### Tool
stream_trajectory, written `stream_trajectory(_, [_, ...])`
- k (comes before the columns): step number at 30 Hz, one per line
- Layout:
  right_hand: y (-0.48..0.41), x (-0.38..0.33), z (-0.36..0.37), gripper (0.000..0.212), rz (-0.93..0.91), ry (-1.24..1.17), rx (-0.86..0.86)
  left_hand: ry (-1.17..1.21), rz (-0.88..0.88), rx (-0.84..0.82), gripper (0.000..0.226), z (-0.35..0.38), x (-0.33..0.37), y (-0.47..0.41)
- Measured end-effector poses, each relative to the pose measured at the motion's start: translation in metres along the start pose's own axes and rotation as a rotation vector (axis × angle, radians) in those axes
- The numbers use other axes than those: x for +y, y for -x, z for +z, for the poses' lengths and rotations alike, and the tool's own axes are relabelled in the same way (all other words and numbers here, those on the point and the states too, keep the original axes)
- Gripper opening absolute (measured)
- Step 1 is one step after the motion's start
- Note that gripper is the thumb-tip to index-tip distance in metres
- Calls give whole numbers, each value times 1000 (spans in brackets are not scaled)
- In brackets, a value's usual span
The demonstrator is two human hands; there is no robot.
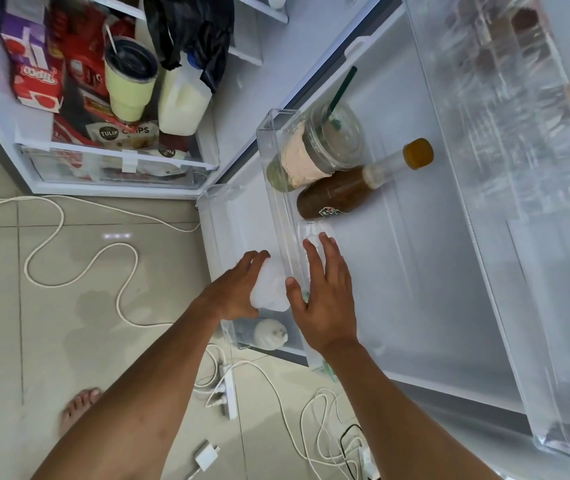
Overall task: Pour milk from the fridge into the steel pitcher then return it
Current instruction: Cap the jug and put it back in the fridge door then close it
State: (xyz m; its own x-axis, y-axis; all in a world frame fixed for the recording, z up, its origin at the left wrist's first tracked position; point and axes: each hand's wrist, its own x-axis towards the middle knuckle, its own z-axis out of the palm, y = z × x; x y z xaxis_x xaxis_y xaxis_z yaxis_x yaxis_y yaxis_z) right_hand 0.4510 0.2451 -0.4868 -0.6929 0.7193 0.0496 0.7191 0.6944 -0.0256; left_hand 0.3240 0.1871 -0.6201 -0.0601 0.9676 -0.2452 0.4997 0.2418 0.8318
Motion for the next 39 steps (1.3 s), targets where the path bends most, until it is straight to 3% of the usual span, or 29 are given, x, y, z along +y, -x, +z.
stream_trajectory(14, [1,-2,-3,59,9,-40,-48,-332,-182,22,117,35,-18,-9])
stream_trajectory(28, [2,-2,-1,59,11,-22,-28,-373,-232,-36,116,61,-16,-16])
stream_trajectory(33, [1,-3,-1,60,31,-9,-41,-351,-220,-78,102,41,-20,-10])
stream_trajectory(39, [0,-4,-2,59,23,-8,-58,-215,-194,65,72,-4,-13,2])
